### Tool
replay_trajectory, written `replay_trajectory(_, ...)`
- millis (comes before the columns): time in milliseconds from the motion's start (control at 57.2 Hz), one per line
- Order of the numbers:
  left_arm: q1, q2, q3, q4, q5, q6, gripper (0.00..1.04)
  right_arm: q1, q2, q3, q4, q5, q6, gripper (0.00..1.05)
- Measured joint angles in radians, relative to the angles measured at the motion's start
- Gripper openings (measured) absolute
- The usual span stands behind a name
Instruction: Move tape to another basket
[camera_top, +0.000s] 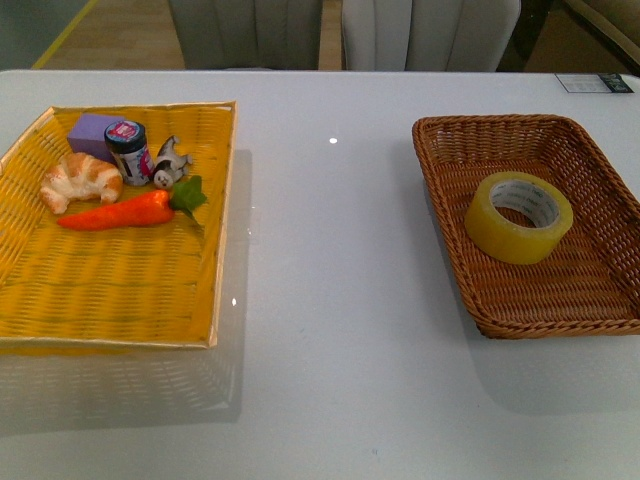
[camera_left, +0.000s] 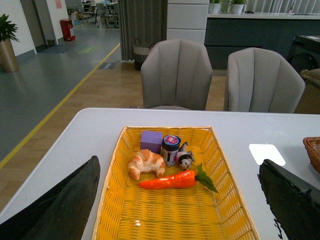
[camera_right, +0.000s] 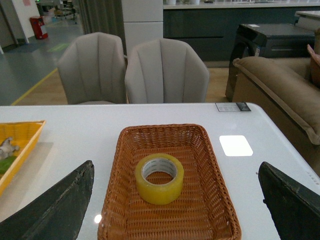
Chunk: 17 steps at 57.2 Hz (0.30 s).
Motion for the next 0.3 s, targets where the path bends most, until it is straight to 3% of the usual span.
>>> replay_trajectory(297,0.000,0.000,0.000,0.000,0.000,0.000,0.96,0.000,0.000,0.000,0.000,0.000,0.000,0.96)
